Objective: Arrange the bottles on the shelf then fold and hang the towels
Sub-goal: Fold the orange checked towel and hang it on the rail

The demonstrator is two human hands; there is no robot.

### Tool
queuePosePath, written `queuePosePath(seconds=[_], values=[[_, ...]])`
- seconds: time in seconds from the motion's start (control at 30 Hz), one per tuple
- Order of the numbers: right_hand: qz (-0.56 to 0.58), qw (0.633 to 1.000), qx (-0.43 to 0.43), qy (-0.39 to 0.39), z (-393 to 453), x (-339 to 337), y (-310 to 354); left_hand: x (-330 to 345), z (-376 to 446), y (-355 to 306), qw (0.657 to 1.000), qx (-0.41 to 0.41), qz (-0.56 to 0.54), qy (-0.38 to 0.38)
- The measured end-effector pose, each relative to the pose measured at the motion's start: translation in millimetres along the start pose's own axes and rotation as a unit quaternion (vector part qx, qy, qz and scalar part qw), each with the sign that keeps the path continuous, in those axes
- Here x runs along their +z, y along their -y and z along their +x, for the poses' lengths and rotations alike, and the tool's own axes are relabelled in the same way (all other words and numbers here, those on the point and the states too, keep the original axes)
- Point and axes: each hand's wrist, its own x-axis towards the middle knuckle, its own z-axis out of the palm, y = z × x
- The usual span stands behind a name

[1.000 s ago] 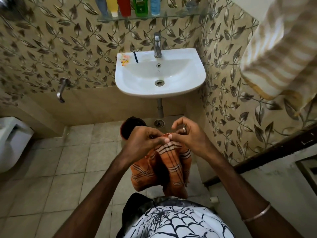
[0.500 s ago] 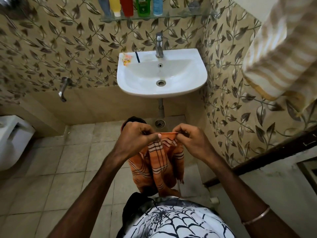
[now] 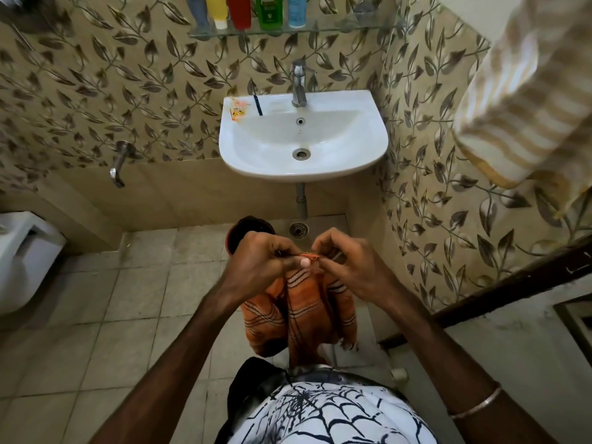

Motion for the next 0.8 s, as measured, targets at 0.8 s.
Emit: queuePosePath(seconds=[0.8], values=[[0.263,0.956,0.128,0.004,3.3,-1.8,6.6,14.5,7.6,12.9,0.995,-0.044,-0.048,0.071]])
